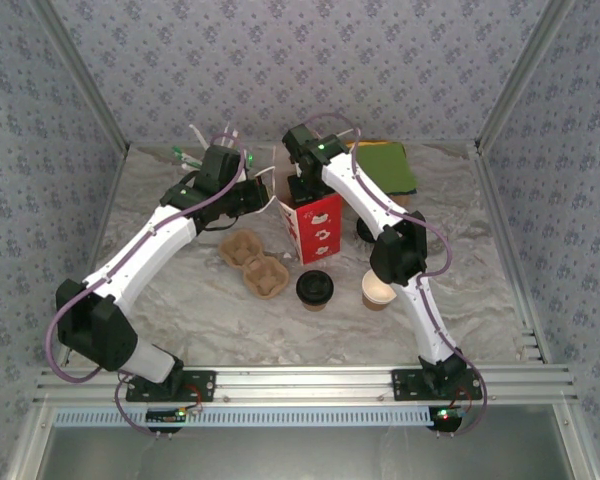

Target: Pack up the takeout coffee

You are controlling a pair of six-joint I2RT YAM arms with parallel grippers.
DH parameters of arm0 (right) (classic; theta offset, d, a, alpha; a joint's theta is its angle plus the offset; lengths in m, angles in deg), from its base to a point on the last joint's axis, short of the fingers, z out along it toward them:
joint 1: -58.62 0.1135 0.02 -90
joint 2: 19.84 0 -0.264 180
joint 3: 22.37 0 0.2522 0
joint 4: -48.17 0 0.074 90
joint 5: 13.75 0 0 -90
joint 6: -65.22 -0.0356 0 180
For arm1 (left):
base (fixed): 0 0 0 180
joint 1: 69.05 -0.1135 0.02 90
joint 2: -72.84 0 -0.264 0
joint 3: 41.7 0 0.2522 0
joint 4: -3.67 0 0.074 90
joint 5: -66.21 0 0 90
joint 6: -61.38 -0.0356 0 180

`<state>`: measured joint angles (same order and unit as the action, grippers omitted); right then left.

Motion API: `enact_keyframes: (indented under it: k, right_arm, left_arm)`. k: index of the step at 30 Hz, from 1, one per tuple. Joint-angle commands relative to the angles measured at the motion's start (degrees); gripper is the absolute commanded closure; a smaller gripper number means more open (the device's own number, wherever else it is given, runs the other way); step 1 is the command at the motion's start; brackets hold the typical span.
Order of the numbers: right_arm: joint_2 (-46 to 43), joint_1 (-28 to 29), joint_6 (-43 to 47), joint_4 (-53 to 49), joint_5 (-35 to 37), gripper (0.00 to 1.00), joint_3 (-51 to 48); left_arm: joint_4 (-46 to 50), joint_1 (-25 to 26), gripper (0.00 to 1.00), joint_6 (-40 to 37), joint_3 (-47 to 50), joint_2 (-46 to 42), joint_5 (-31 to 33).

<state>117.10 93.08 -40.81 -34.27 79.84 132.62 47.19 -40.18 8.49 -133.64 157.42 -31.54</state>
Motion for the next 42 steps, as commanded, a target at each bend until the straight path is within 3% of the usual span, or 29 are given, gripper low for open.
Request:
enact_keyframes:
  k: [1, 19, 42]
  right_arm:
    - [0.9, -0.5, -0.7, -0.1, -0.4, 1.0, -0.3]
    - [2.2, -1.8, -1.5, 1.6, 2.1, 1.0, -0.7]
    - [2.8, -2.1, -1.9, 0.7, 10.2, 1.0, -3.3]
  left_arm:
    - [-0.1, -0.3, 1.0, -0.4, -1.7, 0.3, -0.8]
    - [0.0, -0.4, 1.0, -0.4, -1.3, 0.1, -0.9]
    - [0.0, -0.4, 1.0, -0.4, -1.2, 0.1, -0.9]
